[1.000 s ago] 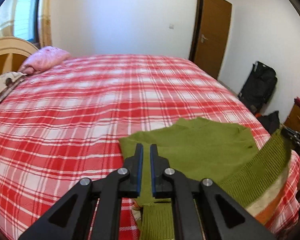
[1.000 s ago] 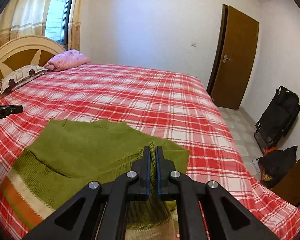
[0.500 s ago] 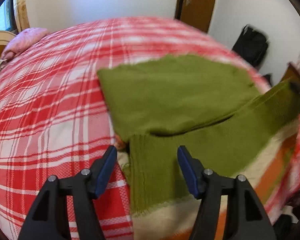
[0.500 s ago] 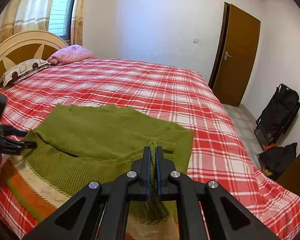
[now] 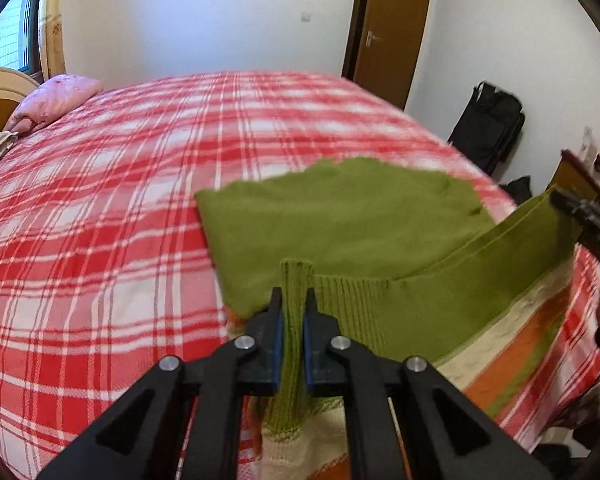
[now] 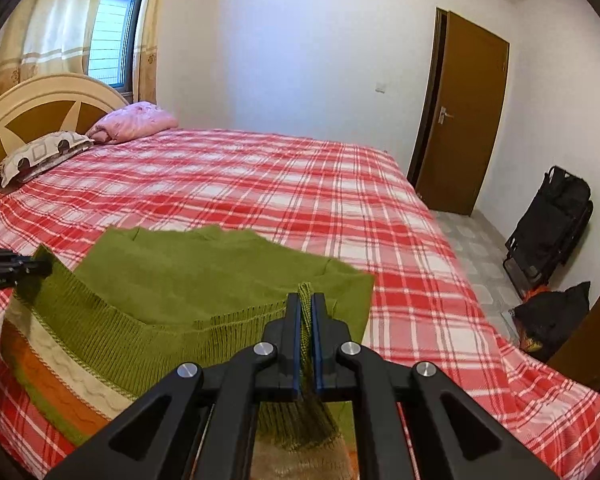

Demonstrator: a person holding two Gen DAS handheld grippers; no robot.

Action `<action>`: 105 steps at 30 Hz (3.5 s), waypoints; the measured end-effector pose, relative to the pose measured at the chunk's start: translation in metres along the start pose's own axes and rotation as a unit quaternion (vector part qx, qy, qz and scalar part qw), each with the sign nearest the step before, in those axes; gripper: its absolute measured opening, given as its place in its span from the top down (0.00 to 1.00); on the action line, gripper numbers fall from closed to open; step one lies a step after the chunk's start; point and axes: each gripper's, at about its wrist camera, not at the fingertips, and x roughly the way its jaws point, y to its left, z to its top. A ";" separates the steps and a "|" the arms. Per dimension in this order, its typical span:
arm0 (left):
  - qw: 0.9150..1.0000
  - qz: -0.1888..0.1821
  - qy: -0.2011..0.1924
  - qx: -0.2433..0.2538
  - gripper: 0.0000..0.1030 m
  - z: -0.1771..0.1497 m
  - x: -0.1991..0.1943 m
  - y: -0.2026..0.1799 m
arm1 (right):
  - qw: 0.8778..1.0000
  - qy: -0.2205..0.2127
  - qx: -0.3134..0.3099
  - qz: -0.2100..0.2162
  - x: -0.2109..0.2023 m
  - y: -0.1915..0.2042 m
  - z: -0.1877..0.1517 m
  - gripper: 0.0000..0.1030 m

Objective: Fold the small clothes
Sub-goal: 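Lift the folded edge with both grippers and fold it toward the collar, then open both grippers and release the twice-folded sweater, then grasp the folded sweater edge with the left gripper while the right gripper grasps it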

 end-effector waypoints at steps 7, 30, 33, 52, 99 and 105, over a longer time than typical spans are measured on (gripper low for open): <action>0.999 0.030 -0.031 -0.029 0.94 0.044 0.011 0.019 | 1.000 -0.008 -0.001 -0.010 0.027 -0.011 0.027 0.96; 0.996 -0.010 0.085 -0.020 0.30 -0.006 0.058 0.024 | 0.966 0.133 0.183 0.129 0.090 -0.063 -0.035 0.99; 0.995 -0.007 0.092 -0.022 0.30 -0.010 0.062 0.021 | 0.963 0.132 0.189 0.138 0.094 -0.062 -0.041 0.99; 0.995 -0.003 0.095 -0.010 0.30 -0.015 0.065 0.015 | 0.981 0.149 0.090 0.089 0.105 -0.041 -0.032 0.35; 0.996 -0.006 0.077 -0.044 0.60 -0.018 0.066 0.009 | 0.973 0.150 0.157 0.084 0.108 -0.056 -0.054 0.85; 0.999 0.000 0.046 -0.028 0.92 -0.020 0.056 0.006 | 0.992 0.092 0.086 0.030 0.068 -0.035 -0.046 0.96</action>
